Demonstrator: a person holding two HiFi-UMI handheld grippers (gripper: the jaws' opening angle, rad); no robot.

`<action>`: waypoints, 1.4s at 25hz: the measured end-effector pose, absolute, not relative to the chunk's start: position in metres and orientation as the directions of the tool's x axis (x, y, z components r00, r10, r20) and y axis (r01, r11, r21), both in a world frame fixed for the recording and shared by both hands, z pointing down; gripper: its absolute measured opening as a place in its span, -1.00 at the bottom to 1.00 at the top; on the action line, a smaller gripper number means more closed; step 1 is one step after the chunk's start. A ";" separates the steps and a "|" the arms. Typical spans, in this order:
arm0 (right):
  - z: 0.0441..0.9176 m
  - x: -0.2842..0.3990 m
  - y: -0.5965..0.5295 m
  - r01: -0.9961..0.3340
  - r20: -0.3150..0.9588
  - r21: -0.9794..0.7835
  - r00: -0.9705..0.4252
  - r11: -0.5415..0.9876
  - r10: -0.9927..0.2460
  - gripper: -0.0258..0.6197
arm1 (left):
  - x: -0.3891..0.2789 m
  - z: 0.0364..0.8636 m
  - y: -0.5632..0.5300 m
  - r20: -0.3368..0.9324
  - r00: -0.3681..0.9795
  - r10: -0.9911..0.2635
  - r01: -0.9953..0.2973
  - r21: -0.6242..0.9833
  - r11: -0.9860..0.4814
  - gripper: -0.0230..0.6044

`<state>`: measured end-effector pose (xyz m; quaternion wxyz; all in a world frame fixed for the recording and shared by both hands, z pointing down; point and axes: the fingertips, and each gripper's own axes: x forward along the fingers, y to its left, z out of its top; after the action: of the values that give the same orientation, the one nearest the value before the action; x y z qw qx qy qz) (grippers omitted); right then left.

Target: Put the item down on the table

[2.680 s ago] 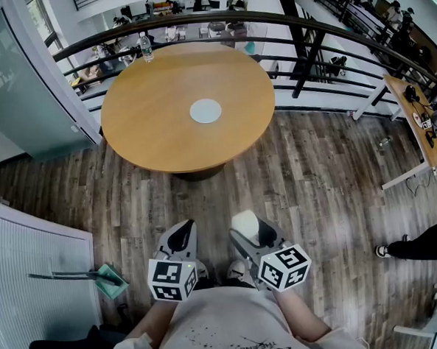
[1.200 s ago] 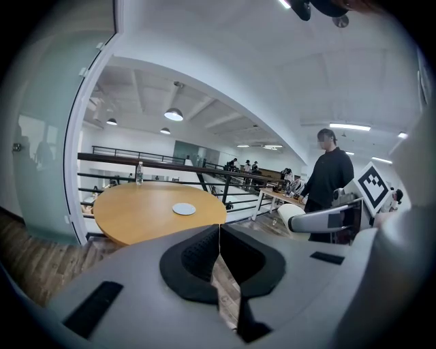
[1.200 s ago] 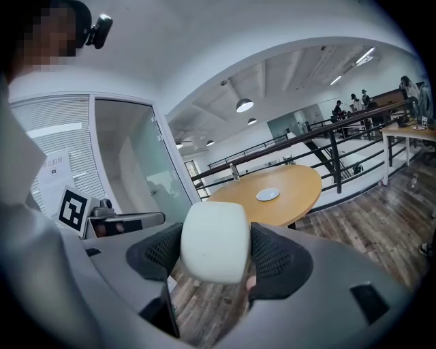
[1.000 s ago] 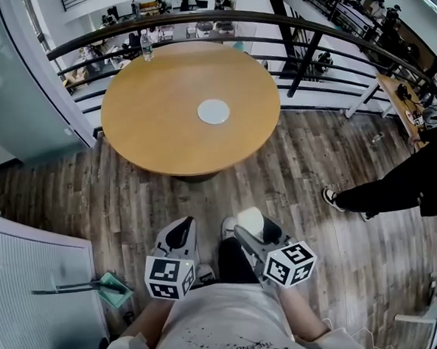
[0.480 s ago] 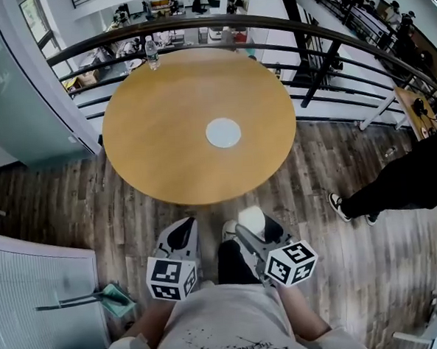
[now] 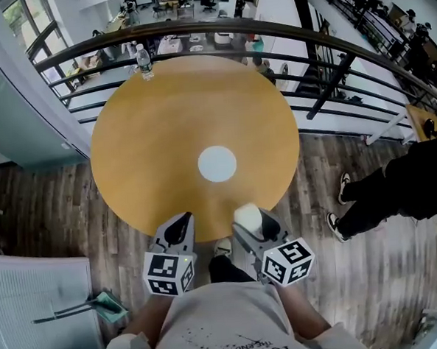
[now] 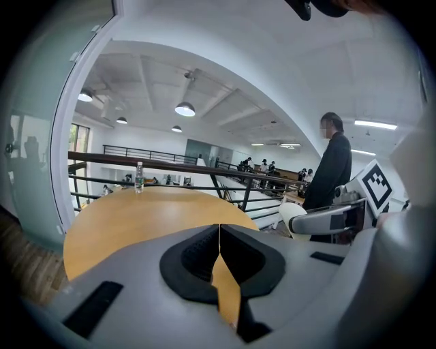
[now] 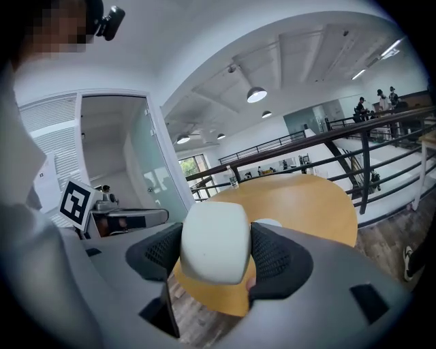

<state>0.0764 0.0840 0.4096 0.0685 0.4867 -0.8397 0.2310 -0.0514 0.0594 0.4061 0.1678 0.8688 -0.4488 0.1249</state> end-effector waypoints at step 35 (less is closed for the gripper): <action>0.411 0.113 -0.053 -0.878 0.441 -0.333 -0.468 0.345 -0.766 0.05 | -0.017 0.391 -0.085 0.431 0.605 -0.669 -0.782 0.164 -0.602 -0.85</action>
<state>0.1128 -0.0534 0.4108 0.1038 0.5052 -0.8134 0.2689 -0.0172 -0.0855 0.3912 0.1705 0.8796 -0.4124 0.1651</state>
